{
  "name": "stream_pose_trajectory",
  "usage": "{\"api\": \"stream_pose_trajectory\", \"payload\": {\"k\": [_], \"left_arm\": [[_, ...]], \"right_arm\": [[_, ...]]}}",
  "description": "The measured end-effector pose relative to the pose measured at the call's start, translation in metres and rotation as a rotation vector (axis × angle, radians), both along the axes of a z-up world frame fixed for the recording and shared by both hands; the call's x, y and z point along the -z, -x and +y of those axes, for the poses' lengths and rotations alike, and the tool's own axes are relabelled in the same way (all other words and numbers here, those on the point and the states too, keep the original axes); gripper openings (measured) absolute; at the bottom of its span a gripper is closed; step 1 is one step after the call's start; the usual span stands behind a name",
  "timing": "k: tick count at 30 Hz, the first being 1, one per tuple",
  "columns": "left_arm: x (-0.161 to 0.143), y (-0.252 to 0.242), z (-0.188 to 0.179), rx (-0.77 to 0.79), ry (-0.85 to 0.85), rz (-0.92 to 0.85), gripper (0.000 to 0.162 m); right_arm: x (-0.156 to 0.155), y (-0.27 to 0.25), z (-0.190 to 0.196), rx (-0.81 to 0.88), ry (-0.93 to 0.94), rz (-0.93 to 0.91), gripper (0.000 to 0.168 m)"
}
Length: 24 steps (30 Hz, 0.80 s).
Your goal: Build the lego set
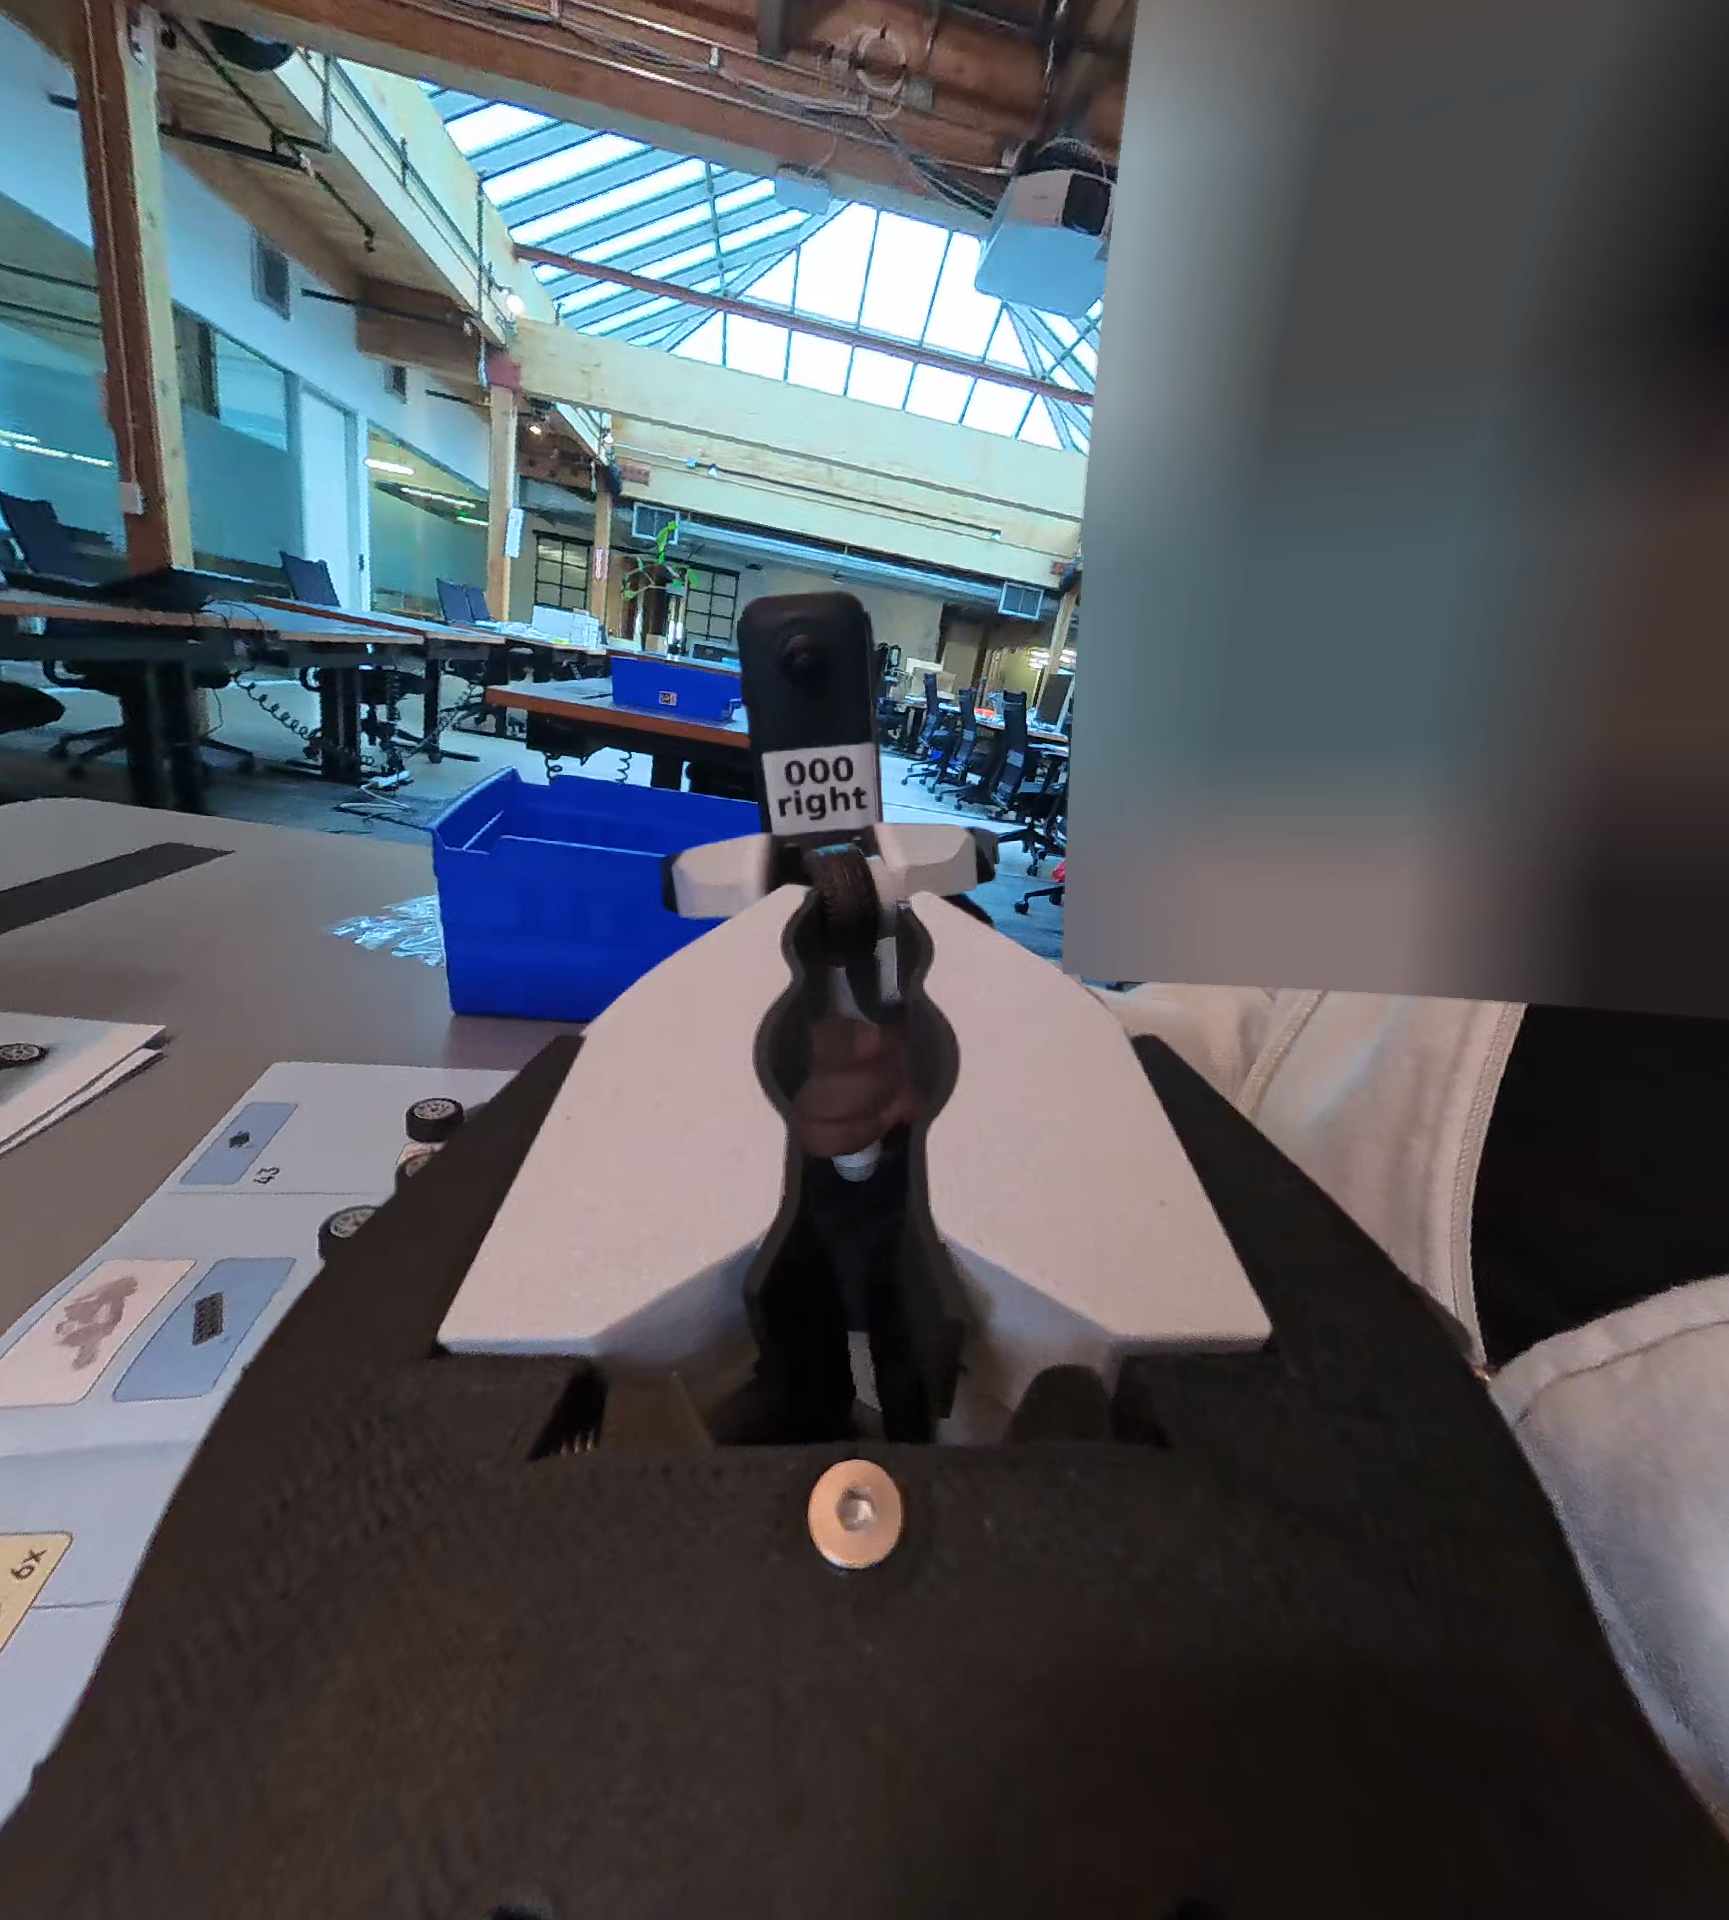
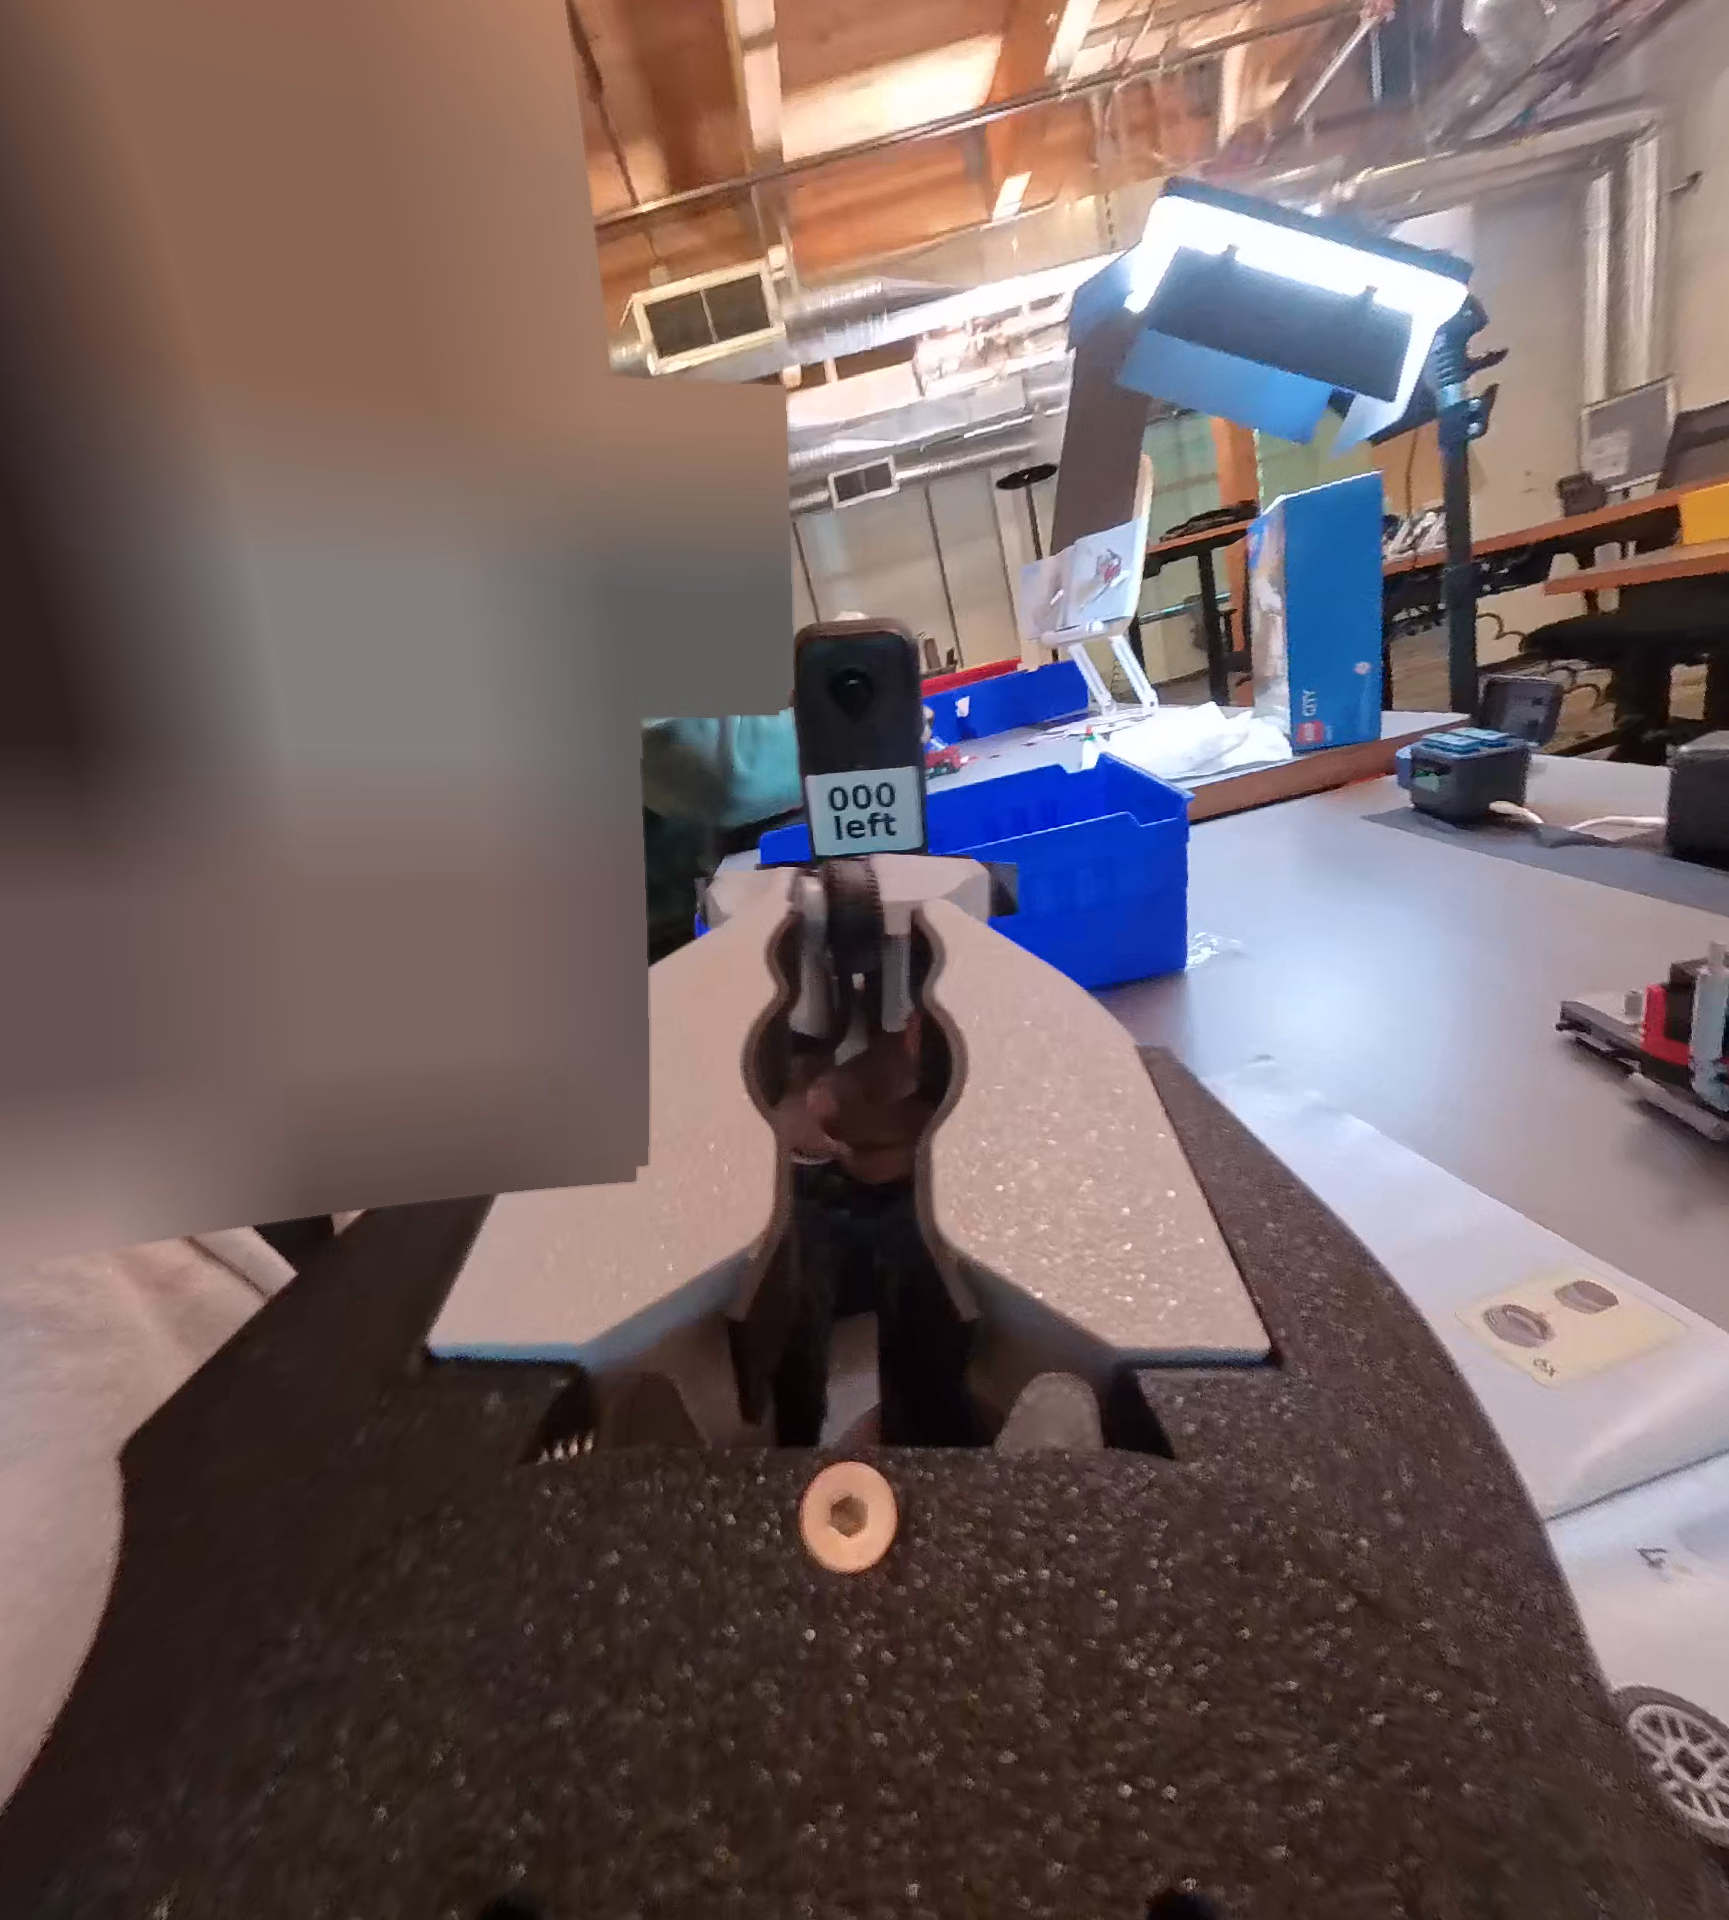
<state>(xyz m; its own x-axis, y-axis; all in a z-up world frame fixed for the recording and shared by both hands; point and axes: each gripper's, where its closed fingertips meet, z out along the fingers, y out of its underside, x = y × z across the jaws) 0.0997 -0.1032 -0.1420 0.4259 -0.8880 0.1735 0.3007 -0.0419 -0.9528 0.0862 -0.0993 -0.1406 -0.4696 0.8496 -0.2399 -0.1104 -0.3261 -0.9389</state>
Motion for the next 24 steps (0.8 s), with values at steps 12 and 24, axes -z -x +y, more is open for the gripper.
{"api": "stream_pose_trajectory", "payload": {"k": [12,24], "left_arm": [[0.015,-0.001,0.006,-0.048,0.096,0.071,0.013],[0.018,0.003,0.008,-0.046,0.106,0.002,0.012]], "right_arm": [[0.013,-0.003,0.004,0.226,-0.561,-0.184,0.013],[0.008,-0.002,0.003,0.167,-0.370,-0.059,0.000]]}}
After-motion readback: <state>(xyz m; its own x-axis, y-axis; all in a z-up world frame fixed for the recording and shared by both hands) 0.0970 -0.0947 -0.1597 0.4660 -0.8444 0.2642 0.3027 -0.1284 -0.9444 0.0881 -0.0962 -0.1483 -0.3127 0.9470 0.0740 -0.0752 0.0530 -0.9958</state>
